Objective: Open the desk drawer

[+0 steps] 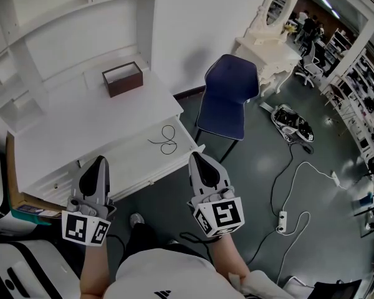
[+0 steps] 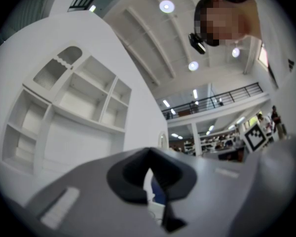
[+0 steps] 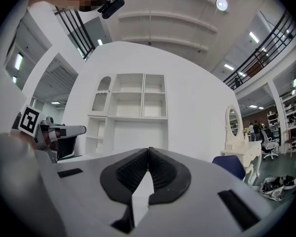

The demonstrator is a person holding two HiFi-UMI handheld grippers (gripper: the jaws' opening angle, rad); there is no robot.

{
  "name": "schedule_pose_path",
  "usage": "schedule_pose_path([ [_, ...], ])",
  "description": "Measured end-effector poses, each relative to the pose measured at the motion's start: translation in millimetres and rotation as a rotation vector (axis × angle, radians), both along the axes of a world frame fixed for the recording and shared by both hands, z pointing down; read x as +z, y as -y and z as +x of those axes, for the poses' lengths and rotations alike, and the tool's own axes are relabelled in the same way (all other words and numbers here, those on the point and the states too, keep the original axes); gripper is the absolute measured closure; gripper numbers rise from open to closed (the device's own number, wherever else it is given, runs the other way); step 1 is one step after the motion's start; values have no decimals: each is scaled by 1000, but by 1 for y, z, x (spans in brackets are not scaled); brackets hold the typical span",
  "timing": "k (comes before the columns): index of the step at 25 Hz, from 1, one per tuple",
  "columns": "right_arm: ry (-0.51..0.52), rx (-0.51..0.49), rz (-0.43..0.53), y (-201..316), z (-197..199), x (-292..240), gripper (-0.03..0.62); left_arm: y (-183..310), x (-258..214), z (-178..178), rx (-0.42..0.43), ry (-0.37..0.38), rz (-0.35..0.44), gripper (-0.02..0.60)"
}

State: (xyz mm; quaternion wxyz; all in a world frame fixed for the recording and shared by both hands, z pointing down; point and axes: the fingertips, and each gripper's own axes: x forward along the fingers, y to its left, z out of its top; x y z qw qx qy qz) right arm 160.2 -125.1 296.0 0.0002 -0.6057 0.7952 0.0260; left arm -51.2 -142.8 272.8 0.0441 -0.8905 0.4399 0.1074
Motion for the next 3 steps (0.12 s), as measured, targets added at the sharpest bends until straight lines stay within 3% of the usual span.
schedule_pose_path([
  [3, 1, -1, 5, 2, 2, -1, 594, 0, -2, 2, -2, 1, 4, 577],
])
